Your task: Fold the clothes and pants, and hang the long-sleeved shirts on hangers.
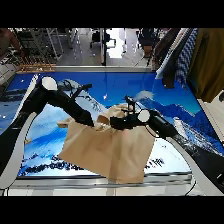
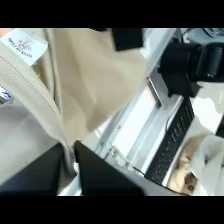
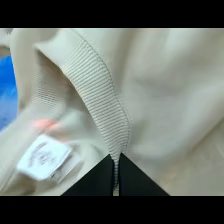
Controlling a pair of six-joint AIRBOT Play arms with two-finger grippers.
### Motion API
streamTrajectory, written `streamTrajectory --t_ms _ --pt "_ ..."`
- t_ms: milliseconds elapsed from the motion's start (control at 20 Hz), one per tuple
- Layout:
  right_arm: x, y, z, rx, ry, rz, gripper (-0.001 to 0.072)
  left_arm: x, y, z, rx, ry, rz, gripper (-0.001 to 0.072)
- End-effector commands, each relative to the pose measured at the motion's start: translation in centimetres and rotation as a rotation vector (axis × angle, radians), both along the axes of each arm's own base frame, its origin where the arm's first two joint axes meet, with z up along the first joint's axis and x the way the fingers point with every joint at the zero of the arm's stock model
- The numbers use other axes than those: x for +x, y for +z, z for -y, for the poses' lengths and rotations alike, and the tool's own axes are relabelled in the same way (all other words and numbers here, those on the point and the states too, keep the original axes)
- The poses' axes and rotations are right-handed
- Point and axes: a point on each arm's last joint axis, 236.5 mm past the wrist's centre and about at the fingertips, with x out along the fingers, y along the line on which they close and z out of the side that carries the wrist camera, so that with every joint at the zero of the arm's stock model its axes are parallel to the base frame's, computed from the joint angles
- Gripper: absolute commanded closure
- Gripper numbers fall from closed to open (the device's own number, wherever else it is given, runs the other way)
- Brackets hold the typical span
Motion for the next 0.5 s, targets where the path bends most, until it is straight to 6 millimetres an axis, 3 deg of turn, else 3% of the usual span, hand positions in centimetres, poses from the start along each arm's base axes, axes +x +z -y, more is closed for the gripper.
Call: streamTrajectory --t_ms 0,100,150,250,450 --pt "-2.0 1.2 1.3 -0.076 0.079 0.005 0.0692 3.7 -2.2 -0.7 0.068 0.12 0.077 0.0206" --pt "-2.5 3.4 2.3 -0.102 0.095 0.063 0.0693 4.9 -3.5 -0.4 0.069 0.146 0.077 0.0177" --pt "-2.6 4.6 2.6 -0.107 0.096 0.097 0.0693 4.9 -4.3 -0.3 0.071 0.141 0.055 0.0129" --pt "-2.8 6.7 3.0 -0.104 0.094 0.148 0.0693 4.6 -6.3 0.4 0.08 0.111 0.015 0.0122" --pt "-3.8 7.6 3.5 -0.122 0.12 0.163 0.0693 3.8 -7.1 4.9 -0.131 0.005 -0.035 0.0101"
